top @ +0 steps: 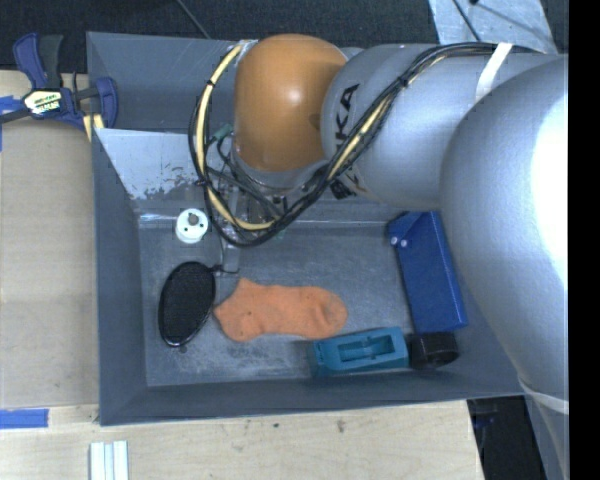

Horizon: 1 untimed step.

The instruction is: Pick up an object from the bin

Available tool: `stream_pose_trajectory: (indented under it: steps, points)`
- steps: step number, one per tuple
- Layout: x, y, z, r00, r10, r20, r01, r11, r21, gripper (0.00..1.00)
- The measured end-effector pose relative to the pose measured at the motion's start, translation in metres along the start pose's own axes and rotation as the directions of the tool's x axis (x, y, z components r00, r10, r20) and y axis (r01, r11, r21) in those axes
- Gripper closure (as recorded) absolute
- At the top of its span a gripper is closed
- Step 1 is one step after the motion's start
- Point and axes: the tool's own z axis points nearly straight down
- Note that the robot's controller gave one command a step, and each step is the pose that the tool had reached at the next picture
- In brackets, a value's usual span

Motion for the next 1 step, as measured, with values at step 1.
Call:
stream_pose_trajectory:
  steps: [1]
  points:
    - [-0.0016,-0.0008,-0.0053,1.000,0.003,0.007,-0.003,1.000,-0.001,0.00]
